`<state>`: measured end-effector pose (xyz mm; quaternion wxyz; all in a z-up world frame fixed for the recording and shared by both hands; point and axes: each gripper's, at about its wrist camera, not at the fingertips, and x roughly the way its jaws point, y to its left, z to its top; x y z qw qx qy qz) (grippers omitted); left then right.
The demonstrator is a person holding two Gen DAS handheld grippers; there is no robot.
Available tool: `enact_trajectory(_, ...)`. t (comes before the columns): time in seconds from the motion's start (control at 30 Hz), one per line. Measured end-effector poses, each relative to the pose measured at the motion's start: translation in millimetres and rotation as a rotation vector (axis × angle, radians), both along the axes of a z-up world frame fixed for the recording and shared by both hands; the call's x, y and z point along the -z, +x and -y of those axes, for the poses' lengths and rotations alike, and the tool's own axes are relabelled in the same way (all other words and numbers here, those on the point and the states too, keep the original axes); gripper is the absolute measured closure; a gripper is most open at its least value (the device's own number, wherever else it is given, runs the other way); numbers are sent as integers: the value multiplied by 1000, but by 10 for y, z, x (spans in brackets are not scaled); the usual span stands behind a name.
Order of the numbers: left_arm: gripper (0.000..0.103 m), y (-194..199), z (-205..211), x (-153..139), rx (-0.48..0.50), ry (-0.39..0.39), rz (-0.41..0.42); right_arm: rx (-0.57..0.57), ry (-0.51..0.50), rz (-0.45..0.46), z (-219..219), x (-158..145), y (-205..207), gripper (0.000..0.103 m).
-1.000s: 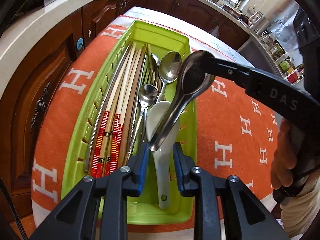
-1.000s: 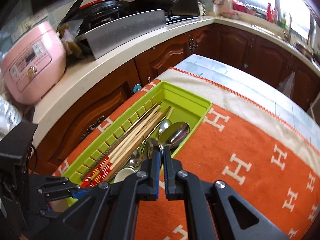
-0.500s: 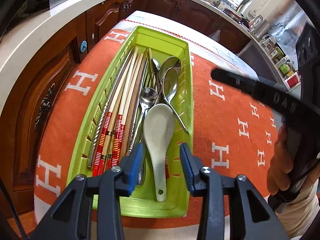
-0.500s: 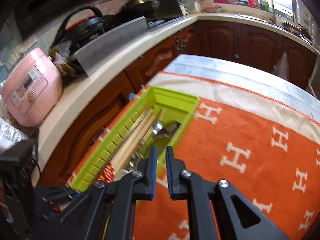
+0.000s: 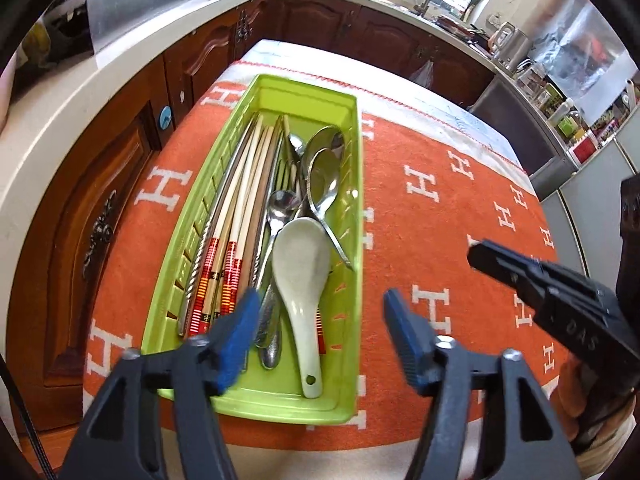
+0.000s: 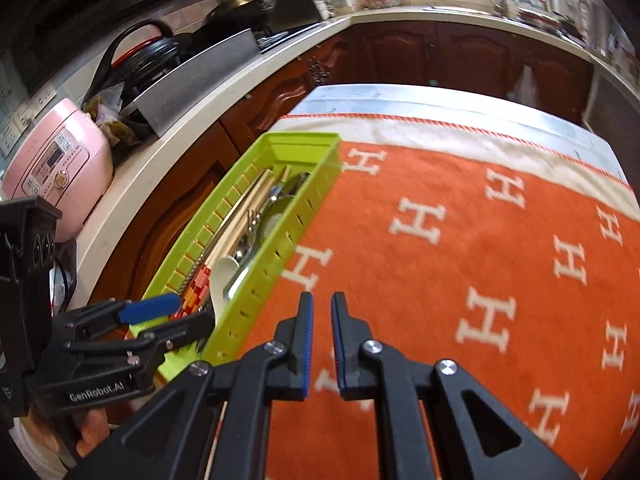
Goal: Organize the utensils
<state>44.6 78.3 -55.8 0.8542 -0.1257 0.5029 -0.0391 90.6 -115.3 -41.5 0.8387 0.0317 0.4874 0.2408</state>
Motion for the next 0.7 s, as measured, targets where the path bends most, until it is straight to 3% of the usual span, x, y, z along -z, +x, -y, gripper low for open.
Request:
enact_trajectory(0.2, 19, -81, 197, -212, 52, 23, 52, 95, 6, -8, 265, -91, -225, 94)
enact_trajectory(0.33, 14, -133, 352, -342, 76, 49, 86, 148, -2, 3, 401, -167, -338, 75)
enact_trajectory(0.47, 14, -176, 500, -419, 88, 84, 91, 195, -3, 15, 489, -256, -427, 63)
enact_trajectory(0.53, 13, -208, 549, -453, 86, 92, 104, 215, -9, 29, 515, -306, -466, 59)
enact_trajectory(0.6, 1, -245, 574, -485, 80, 92, 119, 235, -25, 50, 541, -365, -500, 59)
enact_trajectory(0.7, 1, -284, 586, -531, 70, 77, 143, 278, -40, 73, 576, -448, -519, 59)
